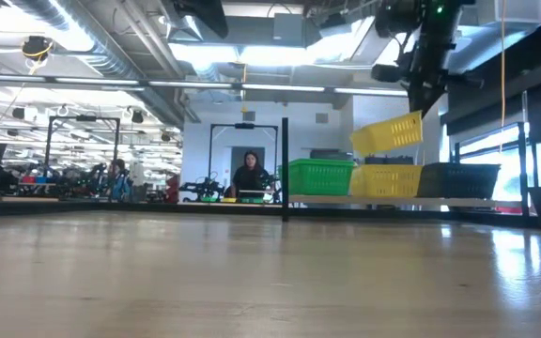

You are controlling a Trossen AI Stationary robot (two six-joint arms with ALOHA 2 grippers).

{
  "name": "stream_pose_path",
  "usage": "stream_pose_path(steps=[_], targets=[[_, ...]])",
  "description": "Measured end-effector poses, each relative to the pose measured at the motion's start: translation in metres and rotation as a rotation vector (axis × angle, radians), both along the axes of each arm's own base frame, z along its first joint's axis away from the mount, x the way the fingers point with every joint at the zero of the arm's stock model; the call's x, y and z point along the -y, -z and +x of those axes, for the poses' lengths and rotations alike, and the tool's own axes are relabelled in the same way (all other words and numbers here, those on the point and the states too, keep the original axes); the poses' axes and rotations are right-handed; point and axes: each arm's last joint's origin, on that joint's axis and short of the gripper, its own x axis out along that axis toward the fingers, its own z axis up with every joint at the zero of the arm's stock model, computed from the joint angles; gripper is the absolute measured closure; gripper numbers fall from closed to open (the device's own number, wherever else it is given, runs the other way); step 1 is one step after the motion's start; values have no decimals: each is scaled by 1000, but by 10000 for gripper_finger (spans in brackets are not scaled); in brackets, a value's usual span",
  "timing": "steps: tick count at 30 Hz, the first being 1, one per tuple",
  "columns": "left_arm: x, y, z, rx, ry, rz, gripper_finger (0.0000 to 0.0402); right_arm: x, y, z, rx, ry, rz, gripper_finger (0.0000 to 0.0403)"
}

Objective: Stack baskets on shelf by color
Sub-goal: Stack the right yellow bin on the yellow bin on the shelf

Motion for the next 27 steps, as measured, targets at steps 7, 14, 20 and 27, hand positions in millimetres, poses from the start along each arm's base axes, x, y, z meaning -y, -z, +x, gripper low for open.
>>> stream_pose_path(steps=[7,14,20,27], targets=[[0,0,0,0,1,2,327,11,14,9,-22,-22,81,403],[0,0,0,0,-4,7,327,19,29,17,-89,-48,110,403],[0,0,-1,-4,0,15,327,21,31,20,-109,-98,102,379],[-1,-1,-1,-11,7,26,327,24,30,23,-53,-96,103,341]])
